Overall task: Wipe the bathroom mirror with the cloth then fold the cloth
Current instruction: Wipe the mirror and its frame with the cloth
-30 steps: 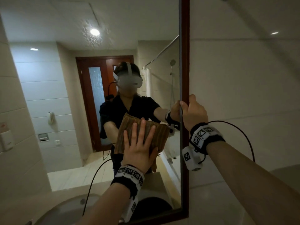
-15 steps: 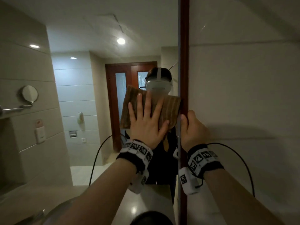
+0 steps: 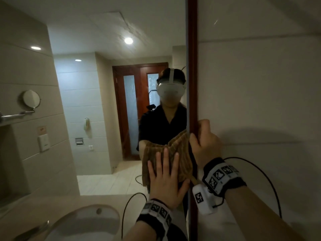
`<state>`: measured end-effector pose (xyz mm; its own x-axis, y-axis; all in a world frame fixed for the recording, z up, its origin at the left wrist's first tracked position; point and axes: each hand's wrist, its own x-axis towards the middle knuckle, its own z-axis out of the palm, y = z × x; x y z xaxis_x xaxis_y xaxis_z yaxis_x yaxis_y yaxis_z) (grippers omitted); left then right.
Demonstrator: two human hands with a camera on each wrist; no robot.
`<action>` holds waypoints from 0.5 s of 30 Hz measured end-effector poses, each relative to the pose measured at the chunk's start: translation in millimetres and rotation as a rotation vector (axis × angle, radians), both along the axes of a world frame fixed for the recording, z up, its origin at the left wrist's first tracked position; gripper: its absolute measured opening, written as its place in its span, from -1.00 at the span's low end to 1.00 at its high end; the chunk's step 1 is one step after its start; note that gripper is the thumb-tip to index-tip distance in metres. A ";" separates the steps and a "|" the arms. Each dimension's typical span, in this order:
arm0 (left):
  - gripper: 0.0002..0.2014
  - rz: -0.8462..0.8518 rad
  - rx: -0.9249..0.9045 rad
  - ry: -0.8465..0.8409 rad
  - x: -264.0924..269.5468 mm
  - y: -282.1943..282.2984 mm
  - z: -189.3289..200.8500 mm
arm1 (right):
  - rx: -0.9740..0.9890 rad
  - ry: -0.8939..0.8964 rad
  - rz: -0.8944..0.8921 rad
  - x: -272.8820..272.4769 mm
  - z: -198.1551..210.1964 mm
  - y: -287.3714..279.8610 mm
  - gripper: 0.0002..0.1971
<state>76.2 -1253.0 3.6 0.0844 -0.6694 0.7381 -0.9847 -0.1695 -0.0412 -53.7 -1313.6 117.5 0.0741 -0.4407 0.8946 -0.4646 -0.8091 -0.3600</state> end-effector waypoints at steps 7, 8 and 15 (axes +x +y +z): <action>-0.16 -0.048 -0.138 -0.133 2.9 -5.8 154.1 | -0.013 -0.011 -0.111 -1.9 88.9 4.9 -0.58; -0.15 -0.044 -0.125 -0.148 1.8 -6.4 162.3 | -0.016 -0.028 -0.131 1.6 105.6 3.5 -0.59; -0.08 -0.052 0.107 -0.205 14.8 9.9 11.8 | -0.028 0.014 -0.207 12.3 119.4 -9.5 -0.64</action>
